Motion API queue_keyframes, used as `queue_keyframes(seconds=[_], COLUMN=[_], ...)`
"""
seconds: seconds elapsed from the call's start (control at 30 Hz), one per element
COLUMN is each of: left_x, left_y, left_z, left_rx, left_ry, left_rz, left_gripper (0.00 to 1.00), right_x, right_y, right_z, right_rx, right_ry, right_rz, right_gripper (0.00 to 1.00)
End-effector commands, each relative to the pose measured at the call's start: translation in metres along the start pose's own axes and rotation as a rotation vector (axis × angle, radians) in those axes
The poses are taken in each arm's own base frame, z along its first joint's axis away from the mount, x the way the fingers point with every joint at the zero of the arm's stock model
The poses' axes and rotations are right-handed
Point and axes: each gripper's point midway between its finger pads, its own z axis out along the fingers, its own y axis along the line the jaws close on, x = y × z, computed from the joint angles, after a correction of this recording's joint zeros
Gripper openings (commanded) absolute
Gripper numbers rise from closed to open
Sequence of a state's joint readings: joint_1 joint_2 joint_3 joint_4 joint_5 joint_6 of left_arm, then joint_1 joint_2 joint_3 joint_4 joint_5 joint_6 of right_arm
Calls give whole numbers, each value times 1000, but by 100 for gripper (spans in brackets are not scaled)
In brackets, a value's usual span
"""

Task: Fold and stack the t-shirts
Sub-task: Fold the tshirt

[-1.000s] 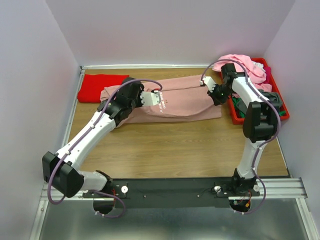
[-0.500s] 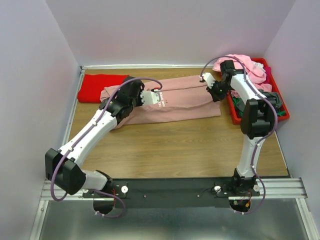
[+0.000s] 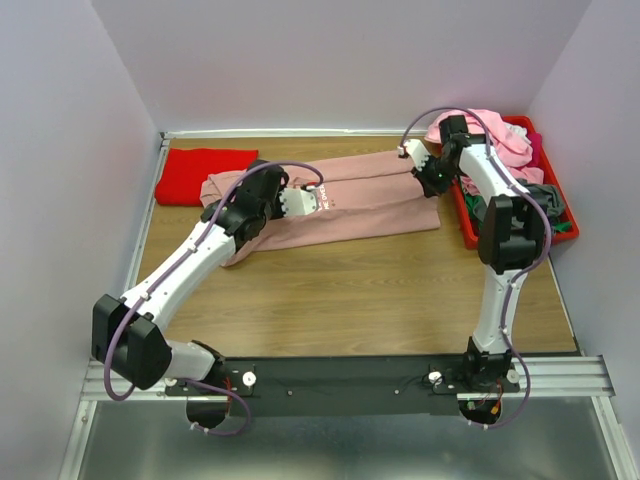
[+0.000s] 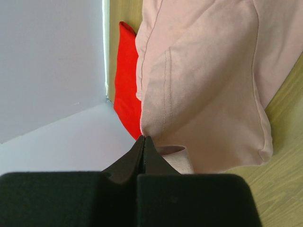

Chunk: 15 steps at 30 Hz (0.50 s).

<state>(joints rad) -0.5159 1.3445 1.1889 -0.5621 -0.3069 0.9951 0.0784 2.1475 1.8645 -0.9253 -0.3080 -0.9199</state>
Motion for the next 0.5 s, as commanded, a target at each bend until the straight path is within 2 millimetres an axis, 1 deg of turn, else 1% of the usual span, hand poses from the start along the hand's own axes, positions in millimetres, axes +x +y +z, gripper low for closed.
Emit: queue_keyframes(seconds=[0.0, 0.33, 0.47], left_x=[1, 2, 2], left_y=[10, 8, 7], left_z=[-7, -5, -4], left_rx=[-40, -31, -27], left_ry=[-15, -11, -12], left_rz=[-16, -19, -21], left_gripper=[0, 0, 0], right_x=[0, -4, -2], right_y=[-8, -11, -12], right_z=[5, 11, 16], right_rx=[9, 7, 0], right_ry=[1, -5, -3], right_rz=[17, 24, 31], right_gripper=[2, 2, 2])
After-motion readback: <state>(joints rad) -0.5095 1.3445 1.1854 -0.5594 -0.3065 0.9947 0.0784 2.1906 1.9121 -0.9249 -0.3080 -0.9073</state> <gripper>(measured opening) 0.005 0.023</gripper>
